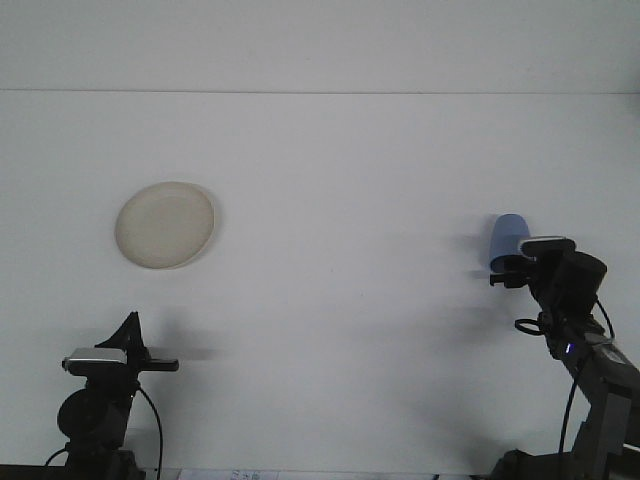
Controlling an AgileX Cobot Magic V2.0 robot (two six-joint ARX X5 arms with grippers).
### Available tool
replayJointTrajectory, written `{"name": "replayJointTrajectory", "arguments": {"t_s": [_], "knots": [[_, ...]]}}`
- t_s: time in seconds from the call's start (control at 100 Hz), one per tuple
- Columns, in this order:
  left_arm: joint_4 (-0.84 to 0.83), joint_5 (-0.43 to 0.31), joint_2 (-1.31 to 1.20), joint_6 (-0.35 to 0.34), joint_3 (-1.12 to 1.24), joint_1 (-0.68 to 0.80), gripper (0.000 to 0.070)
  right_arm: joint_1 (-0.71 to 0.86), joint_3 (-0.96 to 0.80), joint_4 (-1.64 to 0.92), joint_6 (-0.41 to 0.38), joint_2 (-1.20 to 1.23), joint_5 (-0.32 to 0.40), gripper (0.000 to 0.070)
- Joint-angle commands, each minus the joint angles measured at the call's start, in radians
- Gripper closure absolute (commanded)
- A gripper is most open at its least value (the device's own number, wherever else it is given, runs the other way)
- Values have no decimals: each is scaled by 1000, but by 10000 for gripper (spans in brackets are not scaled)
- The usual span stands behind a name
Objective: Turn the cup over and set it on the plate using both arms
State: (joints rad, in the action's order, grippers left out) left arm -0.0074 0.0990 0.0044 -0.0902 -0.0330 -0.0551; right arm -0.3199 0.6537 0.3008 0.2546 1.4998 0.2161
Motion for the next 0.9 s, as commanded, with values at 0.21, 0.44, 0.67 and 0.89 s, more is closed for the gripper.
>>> {"name": "replayJointTrajectory", "arguments": {"t_s": [0.21,0.44,0.67,0.89], "knots": [[11,0,-1,5,19,0,684,-3,8,70,-37,21,27,700],[11,0,-1,5,19,0,684,7,8,8,-187,-140,19,700],[11,0,-1,5,19,0,684,82,120,-474,-310,-454,-26,700],[11,0,-1,5,19,0,684,299,372,-1002,-311,-562,-26,700]]}}
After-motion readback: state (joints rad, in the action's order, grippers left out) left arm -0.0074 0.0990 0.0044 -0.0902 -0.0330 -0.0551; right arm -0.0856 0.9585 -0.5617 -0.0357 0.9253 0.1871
